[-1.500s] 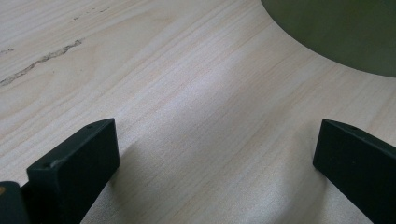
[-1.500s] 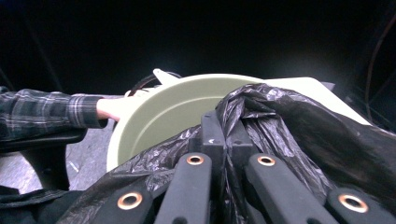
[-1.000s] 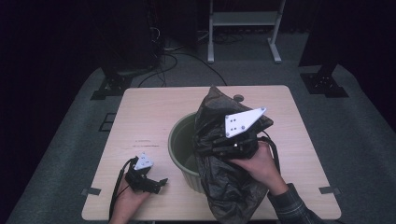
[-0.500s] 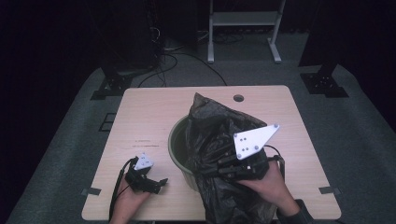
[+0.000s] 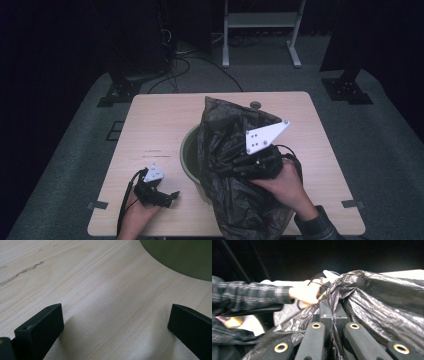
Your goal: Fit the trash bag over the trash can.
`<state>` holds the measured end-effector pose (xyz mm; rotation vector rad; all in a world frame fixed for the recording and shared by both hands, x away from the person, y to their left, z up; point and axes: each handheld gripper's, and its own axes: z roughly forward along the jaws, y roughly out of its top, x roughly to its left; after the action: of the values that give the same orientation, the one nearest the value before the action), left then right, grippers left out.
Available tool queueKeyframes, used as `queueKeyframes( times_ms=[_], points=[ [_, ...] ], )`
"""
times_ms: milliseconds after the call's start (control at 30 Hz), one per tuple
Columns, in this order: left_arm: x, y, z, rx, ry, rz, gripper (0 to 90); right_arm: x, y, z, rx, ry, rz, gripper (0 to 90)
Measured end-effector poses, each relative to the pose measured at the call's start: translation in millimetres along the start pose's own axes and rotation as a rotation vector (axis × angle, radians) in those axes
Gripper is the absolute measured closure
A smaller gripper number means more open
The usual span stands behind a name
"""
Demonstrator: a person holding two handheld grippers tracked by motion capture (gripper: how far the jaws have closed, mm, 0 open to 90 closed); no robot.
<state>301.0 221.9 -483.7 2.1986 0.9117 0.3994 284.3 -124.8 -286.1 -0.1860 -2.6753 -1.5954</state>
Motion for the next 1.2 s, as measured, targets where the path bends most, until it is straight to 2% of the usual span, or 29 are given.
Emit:
queueKeyframes(
  times_ms=[133, 200, 300, 333, 367, 400, 433, 467, 533, 667, 733, 767, 800, 867, 933, 1000, 1033, 1067, 1100, 1133, 1200],
  points=[
    [0.0, 0.0, 0.0, 0.0, 0.0, 0.0, 0.0, -12.3, 0.0, 3.0, 0.012, -0.008, 0.033, 88.0],
    [0.0, 0.0, 0.0, 0.0, 0.0, 0.0, 0.0, -12.4, -0.2, 4.4, 0.021, -0.018, 0.031, 82.6],
    [0.0, 0.0, 0.0, 0.0, 0.0, 0.0, 0.0, -12.8, -0.2, 3.4, 0.024, -0.055, 0.039, 65.7],
    [0.0, 0.0, 0.0, 0.0, 0.0, 0.0, 0.0, -12.8, -0.2, 3.4, 0.024, -0.055, 0.039, 65.7],
    [-0.1, 0.0, 0.0, 0.0, 0.0, 0.0, 0.0, -12.7, -0.3, 1.8, 0.022, -0.066, 0.037, 61.3],
    [0.0, 0.0, 0.0, 0.0, 0.0, 0.0, 0.0, -12.7, -0.1, -1.7, 0.018, -0.095, 0.045, 53.9],
    [-0.1, 0.0, 0.0, 0.0, 0.0, 0.0, 0.0, -13.1, 0.0, -6.0, 0.01, -0.101, 0.045, 52.9],
    [0.0, 0.0, 0.0, 0.0, 0.0, 0.0, 0.0, -13.1, 0.6, -12.7, -0.003, -0.116, 0.049, 46.7],
    [-0.1, 0.0, 0.0, -0.001, 0.0, 0.0, 0.0, -13.5, 1.8, -21.1, -0.022, -0.128, 0.052, 43.3],
    [-0.1, 0.0, 0.0, -0.001, 0.0, 0.0, 0.0, -18.5, 3.7, -39.4, -0.058, -0.195, 0.057, 38.9],
    [0.0, 0.0, 0.0, 0.0, 0.0, 0.0, 0.0, -28.4, 3.8, -49.5, -0.077, -0.258, 0.078, 39.4],
    [-0.1, 0.0, 0.0, 0.0, 0.0, 0.0, 0.0, -28.4, 3.8, -49.5, -0.077, -0.258, 0.078, 39.4],
    [-0.1, 0.0, 0.0, 0.0, 0.0, 0.0, 0.0, -41.9, 3.9, -54.2, -0.07, -0.297, 0.1, 39.2],
    [0.0, 0.0, 0.0, 0.0, 0.0, 0.0, 0.0, -46.3, 3.9, -54.1, -0.066, -0.297, 0.106, 38.6],
    [0.0, 0.0, 0.1, -0.001, 0.0, 0.0, 0.0, -58.6, 4.5, -49.8, -0.042, -0.304, 0.125, 35.0],
    [-0.1, 0.0, 0.0, 0.0, 0.0, 0.0, 0.0, -66.7, 3.4, -47.2, -0.029, -0.342, 0.128, 33.0],
    [-0.1, 0.0, 0.0, 0.0, -0.001, 0.001, 0.0, -76.2, -0.2, -49.5, -0.04, -0.366, 0.154, 31.1],
    [-0.1, 0.0, 0.0, 0.0, -0.001, 0.001, 0.0, -76.2, -0.2, -49.5, -0.04, -0.366, 0.154, 31.1],
    [-0.2, 0.0, 0.0, 0.0, -0.002, 0.002, 0.0, -80.1, -2.3, -51.5, -0.042, -0.385, 0.166, 29.8],
    [-0.2, 0.0, 0.0, 0.0, -0.002, 0.002, 0.0, -90.0, -9.3, -60.6, -0.055, -0.423, 0.201, 29.0],
    [-0.2, 0.0, 0.0, -0.001, -0.003, 0.002, 0.0, -92.5, -11.6, -64.1, -0.063, -0.431, 0.215, 28.0]
  ],
)
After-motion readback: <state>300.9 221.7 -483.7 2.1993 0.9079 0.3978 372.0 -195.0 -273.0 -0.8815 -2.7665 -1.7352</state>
